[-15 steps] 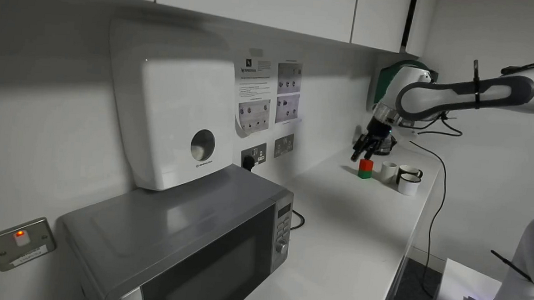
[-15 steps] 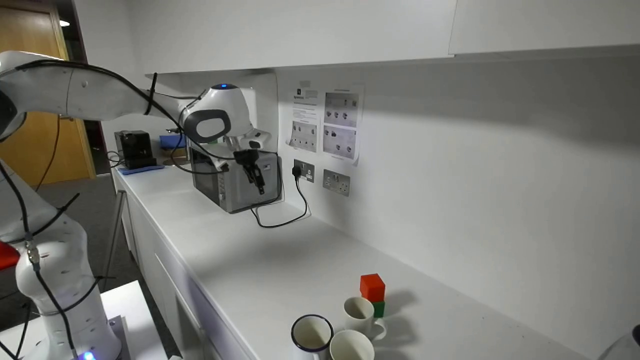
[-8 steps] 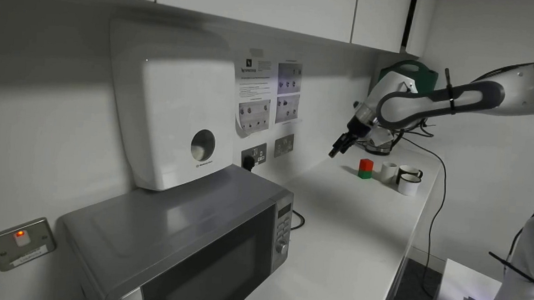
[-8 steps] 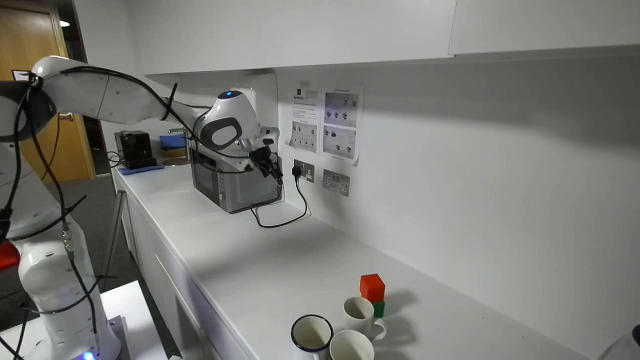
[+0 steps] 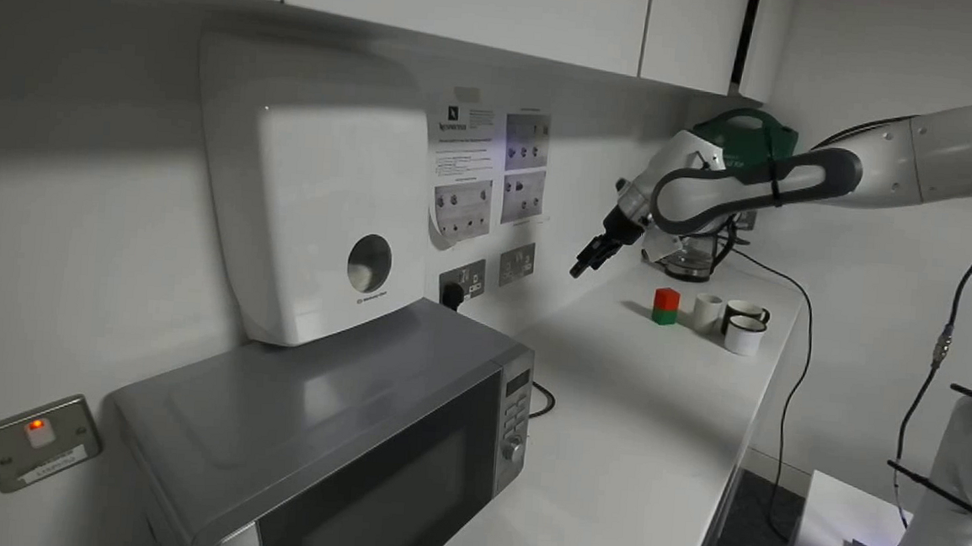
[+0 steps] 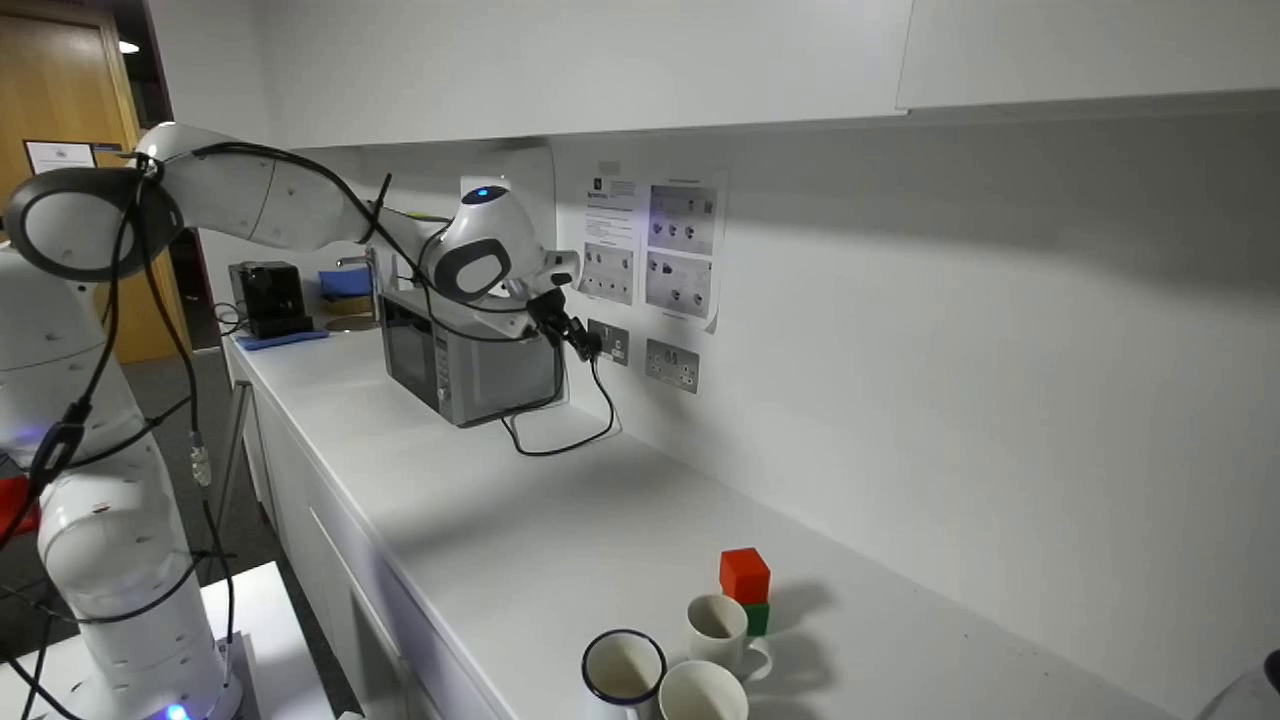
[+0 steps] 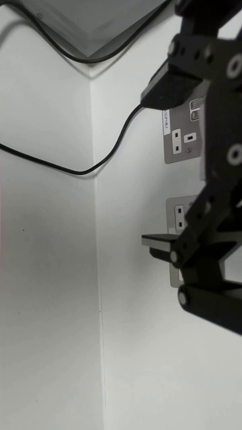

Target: Flip the switch of the socket on the right

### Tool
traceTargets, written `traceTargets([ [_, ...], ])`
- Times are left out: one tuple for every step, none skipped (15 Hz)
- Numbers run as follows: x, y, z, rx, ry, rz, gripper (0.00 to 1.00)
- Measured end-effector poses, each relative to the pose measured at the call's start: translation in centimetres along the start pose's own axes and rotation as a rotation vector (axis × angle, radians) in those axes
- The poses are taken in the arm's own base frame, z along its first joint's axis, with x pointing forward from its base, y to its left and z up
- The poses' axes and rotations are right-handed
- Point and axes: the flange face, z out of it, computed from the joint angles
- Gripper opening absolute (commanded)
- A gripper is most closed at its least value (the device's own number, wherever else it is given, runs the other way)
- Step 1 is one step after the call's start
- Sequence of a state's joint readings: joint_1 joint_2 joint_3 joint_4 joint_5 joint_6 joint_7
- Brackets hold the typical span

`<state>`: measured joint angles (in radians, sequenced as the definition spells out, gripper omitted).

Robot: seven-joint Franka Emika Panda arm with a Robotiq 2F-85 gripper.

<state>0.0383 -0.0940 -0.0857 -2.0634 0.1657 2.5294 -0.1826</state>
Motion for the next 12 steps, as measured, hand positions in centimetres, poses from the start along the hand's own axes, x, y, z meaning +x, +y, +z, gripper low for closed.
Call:
traceTargets([
  [0.5, -0.1, 0.2, 0.002, 0.005, 0.001, 1.00],
  [1.1, -0.2, 0.3, 0.004, 0.010, 0.002, 1.00],
  [1.6, -0.3, 0.5, 0.006, 0.014, 0.003, 1.00],
  [2.1, -0.3, 0.7, 0.008, 0.019, 0.003, 1.00],
  [2.7, -0.4, 1.0, 0.010, 0.023, 0.003, 1.00],
  [3.2, -0.5, 1.4, 0.011, 0.026, 0.004, 1.00],
  [3.8, -0.5, 1.8, 0.011, 0.028, 0.003, 1.00],
  [4.3, -0.5, 2.3, 0.011, 0.029, 0.002, 1.00],
  [4.9, -0.5, 2.8, 0.010, 0.031, 0.002, 1.00],
  [5.4, -0.4, 3.3, 0.008, 0.032, 0.002, 1.00],
  [5.8, -0.2, 3.8, 0.006, 0.032, 0.003, 1.00],
  [6.2, 0.1, 4.3, 0.003, 0.033, 0.005, 1.00],
])
